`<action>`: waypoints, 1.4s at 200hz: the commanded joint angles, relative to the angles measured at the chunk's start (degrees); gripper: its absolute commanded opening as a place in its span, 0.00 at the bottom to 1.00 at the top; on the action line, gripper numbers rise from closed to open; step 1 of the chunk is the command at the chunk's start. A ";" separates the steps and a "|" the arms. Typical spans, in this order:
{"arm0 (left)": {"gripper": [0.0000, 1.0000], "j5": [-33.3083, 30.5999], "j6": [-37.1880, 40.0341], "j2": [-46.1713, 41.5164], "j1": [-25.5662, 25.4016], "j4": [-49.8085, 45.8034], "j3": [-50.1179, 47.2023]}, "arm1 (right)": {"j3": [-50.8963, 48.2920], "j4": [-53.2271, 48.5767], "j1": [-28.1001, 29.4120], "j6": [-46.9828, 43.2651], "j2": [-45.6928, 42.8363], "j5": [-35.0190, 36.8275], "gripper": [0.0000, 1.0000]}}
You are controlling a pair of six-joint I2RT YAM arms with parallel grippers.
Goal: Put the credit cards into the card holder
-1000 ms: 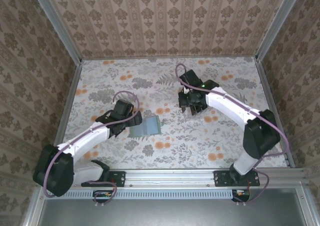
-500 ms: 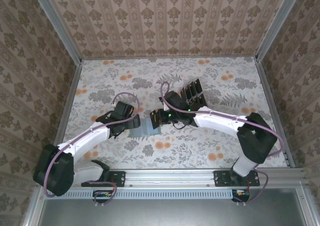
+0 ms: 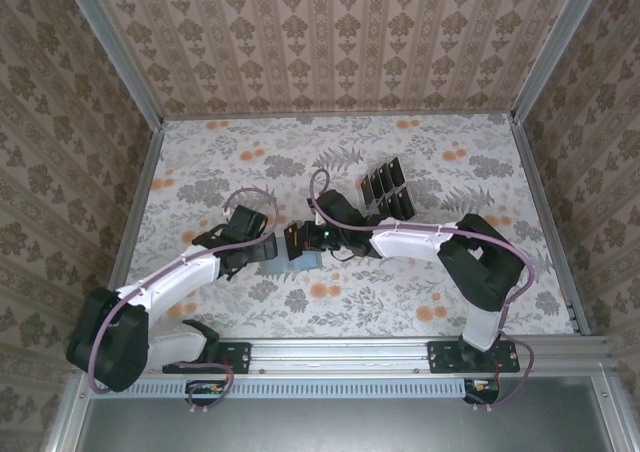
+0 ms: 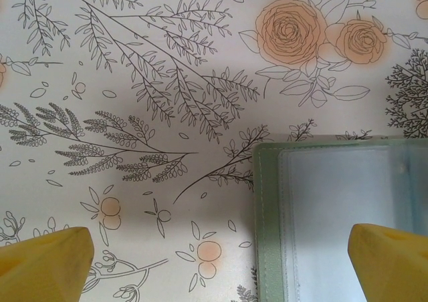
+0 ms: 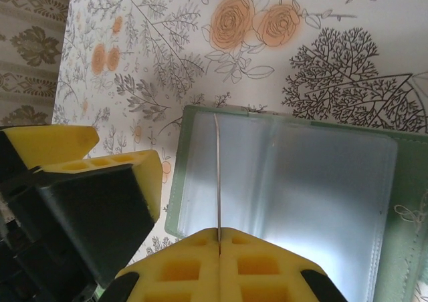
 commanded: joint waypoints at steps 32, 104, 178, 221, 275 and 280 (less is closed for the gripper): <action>1.00 -0.94 -0.61 1.38 0.26 -0.54 -0.03 | -2.47 2.01 0.32 0.07 1.68 -0.24 0.00; 1.00 1.98 2.83 1.56 0.27 0.28 1.26 | -4.97 3.06 -0.17 -0.27 4.16 1.08 0.00; 1.00 2.47 2.85 4.37 -0.97 0.49 1.54 | -6.22 3.53 -0.20 0.29 4.15 1.97 0.00; 1.00 -1.15 -0.69 8.33 -0.84 -3.86 1.20 | -7.12 4.00 -0.51 0.92 3.94 2.55 0.00; 1.00 0.42 -5.29 9.84 1.22 -4.58 -0.17 | -7.91 3.48 -1.16 1.68 3.68 3.33 0.00; 1.00 0.53 -5.64 9.78 1.23 -4.43 -0.44 | -7.99 3.58 -1.24 1.74 3.57 3.34 0.00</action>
